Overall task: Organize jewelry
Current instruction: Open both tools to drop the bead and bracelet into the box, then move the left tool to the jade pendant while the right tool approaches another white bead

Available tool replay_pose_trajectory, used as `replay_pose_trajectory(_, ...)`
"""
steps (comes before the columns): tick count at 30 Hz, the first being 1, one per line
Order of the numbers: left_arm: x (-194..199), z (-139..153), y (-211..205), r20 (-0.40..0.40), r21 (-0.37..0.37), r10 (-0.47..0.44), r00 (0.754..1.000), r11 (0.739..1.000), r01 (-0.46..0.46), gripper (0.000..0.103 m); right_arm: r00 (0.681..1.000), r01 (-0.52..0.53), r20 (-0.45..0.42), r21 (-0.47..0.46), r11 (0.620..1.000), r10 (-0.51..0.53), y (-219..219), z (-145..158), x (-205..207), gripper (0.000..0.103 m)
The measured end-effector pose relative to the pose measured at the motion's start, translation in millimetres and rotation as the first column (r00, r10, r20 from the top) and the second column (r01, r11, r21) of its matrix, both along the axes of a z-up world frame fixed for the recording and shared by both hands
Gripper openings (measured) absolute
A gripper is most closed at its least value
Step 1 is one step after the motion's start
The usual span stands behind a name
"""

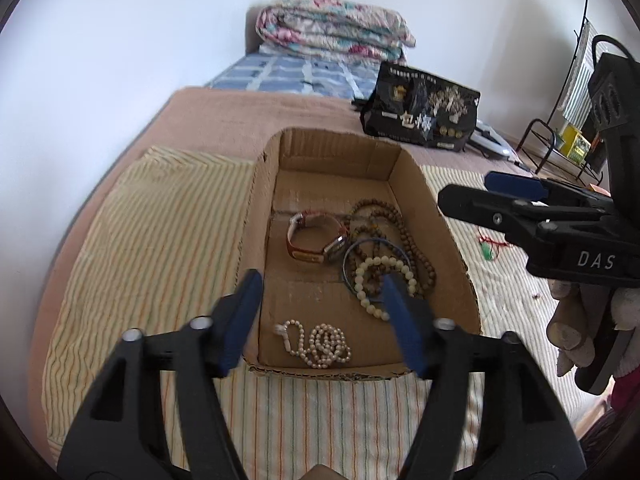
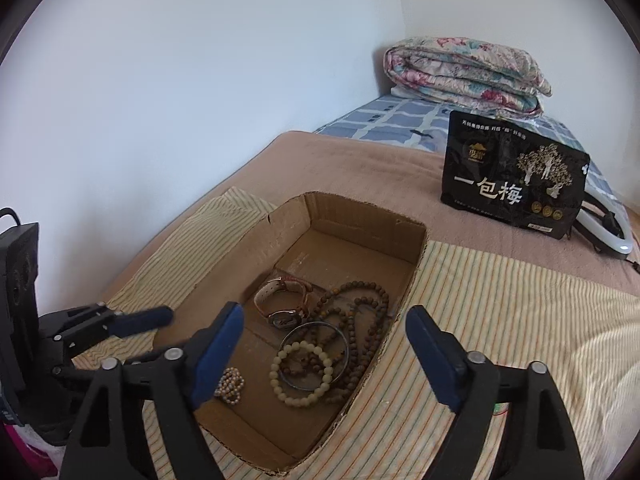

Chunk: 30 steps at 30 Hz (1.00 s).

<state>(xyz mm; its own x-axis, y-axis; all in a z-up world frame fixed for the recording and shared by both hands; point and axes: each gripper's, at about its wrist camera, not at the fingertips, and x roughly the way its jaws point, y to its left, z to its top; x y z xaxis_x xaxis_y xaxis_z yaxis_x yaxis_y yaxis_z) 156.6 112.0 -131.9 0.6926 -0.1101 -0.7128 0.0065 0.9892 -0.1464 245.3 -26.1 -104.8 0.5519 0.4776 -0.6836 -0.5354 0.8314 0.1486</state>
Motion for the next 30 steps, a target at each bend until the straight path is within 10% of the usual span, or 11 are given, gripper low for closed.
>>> replay_pose_trajectory(4, 0, 1, -2, -0.004, 0.01, 0.0, 1.0, 1.0, 0.0, 0.066, 0.999, 0.038, 0.025, -0.035, 0.999, -0.037, -1, 2, -1, 0.103)
replay_pose_trajectory(30, -12, 21, -28, 0.032, 0.028, -0.033, 0.999, 0.999, 0.032, 0.066, 0.991, 0.109, 0.082, -0.043, 0.993, -0.105, -51, 29, -19, 0.103)
